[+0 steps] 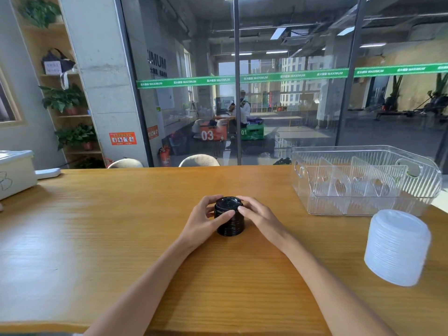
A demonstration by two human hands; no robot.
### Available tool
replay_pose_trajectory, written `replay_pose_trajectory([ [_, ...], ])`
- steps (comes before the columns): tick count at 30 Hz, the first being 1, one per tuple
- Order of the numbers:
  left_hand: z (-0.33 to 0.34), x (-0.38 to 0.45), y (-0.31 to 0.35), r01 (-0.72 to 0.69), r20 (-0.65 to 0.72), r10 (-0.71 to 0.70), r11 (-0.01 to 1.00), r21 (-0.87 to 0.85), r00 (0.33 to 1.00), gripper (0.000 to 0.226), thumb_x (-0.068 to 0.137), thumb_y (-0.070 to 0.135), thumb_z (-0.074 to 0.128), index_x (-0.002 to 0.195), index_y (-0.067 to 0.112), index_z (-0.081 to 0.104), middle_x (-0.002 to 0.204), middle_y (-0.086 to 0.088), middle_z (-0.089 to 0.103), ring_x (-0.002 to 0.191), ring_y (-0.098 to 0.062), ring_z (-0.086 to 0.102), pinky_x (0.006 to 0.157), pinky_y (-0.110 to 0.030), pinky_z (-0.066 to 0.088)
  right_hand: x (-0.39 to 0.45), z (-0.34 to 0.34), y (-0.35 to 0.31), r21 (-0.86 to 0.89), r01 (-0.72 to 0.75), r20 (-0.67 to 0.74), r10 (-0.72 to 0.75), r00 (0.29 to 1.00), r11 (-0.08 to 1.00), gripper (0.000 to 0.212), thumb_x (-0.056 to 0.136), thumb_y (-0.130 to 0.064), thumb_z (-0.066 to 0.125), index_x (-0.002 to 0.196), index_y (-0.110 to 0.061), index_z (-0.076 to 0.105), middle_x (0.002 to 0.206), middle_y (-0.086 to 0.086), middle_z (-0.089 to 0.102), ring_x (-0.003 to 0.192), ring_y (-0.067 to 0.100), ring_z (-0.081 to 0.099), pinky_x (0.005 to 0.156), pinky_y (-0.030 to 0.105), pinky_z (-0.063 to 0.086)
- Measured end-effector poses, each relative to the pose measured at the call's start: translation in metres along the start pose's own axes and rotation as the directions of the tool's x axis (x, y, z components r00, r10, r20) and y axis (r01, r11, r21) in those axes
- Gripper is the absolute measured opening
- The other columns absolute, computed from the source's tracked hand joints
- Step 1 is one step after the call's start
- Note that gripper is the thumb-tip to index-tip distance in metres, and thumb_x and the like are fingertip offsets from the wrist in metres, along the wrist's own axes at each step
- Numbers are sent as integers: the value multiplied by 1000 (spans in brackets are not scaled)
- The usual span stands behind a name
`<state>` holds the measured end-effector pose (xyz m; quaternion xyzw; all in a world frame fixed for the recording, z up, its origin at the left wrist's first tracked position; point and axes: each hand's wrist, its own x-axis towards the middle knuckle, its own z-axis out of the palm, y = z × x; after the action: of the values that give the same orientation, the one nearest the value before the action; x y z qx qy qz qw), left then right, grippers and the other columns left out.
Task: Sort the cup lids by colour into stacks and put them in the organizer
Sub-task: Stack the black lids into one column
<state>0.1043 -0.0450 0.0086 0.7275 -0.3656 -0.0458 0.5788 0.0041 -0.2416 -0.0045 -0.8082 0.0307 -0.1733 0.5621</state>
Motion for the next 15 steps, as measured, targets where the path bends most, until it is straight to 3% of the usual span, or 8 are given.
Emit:
replay_pose_trajectory([
  [3,1,0,1,16,5,-16,1000,-26,1000,69,87,44,88,145,21,59,138,7,71,128,-10,66,114,-42,53,-1,2,0,-46,-3,-29,1,1000,999,51,93,-73,63,140,-52,60,131,-27,65,123,-15,56,102,23,46],
  [6,2,0,2,43,22,-42,997,-57,999,70,88,41,88,147,19,57,140,6,69,130,-10,65,115,-42,53,-2,4,-1,-109,14,-52,-19,998,994,54,91,-76,64,139,-52,60,123,-43,62,118,-25,51,93,15,42],
  [11,-2,-2,1,76,56,-70,989,-123,996,69,91,45,85,150,23,56,145,10,66,135,-7,61,118,-38,50,-1,2,0,-153,37,-88,-51,995,988,56,96,-64,68,145,-39,62,131,-31,67,121,-18,55,100,16,43],
  [15,-8,-4,-1,102,87,-89,983,-156,992,63,95,46,80,151,26,58,146,13,66,136,-2,59,119,-32,45,-2,0,0,-176,32,-77,-47,996,984,51,96,-62,69,142,-42,62,127,-36,67,121,-18,55,93,7,44],
])
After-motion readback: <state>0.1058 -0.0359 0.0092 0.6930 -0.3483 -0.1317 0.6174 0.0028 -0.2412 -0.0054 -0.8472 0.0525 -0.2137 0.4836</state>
